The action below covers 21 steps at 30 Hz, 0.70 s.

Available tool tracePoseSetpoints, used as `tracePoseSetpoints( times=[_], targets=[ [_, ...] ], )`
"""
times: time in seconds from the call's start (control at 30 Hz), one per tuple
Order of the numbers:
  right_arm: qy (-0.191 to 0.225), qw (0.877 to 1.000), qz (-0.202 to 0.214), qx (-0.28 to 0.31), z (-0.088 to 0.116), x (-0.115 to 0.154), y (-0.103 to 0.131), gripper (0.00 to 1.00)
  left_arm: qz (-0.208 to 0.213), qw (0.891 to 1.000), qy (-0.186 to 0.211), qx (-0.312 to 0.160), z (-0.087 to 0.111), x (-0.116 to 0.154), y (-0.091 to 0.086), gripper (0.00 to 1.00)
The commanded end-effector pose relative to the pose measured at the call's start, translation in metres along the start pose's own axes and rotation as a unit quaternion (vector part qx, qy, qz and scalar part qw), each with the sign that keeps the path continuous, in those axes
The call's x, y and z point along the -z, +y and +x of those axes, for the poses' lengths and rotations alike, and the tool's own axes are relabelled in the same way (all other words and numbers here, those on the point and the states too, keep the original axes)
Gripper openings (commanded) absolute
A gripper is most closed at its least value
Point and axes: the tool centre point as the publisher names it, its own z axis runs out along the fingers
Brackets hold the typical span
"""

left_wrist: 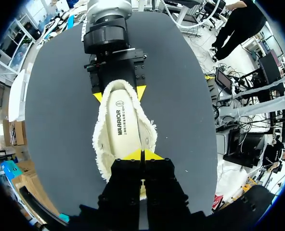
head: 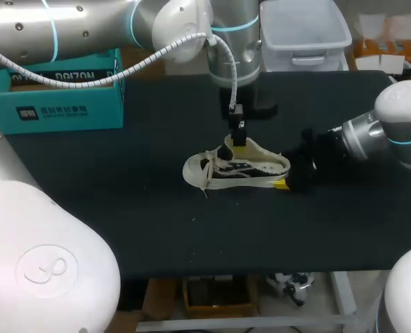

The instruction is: Open the shoe tongue, take the insole out of the shoe, put the insole back into the shoe, and pack the shoe into the shoebox

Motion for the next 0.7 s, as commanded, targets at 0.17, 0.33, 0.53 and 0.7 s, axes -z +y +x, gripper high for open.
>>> tracePoseSetpoints(
  times=[0.17,0.33,0.53,0.7],
  targets=[
    [0.000,1.000,-0.002,0.001,0.001,-0.003,-0.007,0.00,-0.016,1.000,-0.010,-0.006,-0.002,-0.025,-0.006,0.00],
    [0.000,1.000,-0.002,0.001,0.001,-0.003,-0.007,0.00,-0.028,0.999,-0.022,-0.009,-0.003,-0.040,-0.007,0.00],
    [0.000,1.000,-0.002,0.001,0.001,-0.003,-0.007,0.00,-0.032,0.999,-0.024,-0.009,-0.009,-0.053,-0.005,0.00],
    [0.000,1.000,-0.002,0.001,0.001,-0.003,-0.007,0.00,-0.034,0.999,-0.020,-0.005,-0.015,-0.064,0.001,0.00]
  ],
)
